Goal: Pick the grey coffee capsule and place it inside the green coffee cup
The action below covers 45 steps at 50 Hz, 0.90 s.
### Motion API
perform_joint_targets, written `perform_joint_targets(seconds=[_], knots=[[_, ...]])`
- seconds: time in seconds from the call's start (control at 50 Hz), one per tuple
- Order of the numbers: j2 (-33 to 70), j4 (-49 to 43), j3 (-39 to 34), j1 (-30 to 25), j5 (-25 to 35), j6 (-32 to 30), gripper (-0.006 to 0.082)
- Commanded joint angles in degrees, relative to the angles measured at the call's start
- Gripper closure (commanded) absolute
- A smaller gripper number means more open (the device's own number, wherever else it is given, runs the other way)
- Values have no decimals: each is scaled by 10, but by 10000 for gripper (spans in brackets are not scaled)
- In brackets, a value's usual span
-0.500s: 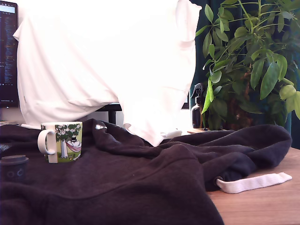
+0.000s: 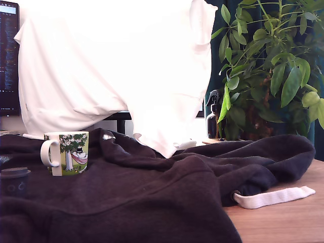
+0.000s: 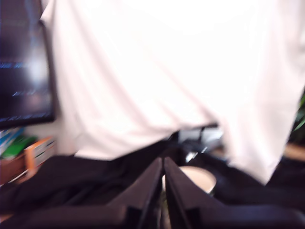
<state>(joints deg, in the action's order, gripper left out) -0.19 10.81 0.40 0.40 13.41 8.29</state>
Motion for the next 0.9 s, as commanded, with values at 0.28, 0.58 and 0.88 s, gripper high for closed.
perform_joint_targets(seconds=[0.28,0.58,0.88], knots=[[9,2,-15,-22,52,48,155],[113,-48,-15,-68,36,7,107],[246,17,-17,-106,32,-58,107]])
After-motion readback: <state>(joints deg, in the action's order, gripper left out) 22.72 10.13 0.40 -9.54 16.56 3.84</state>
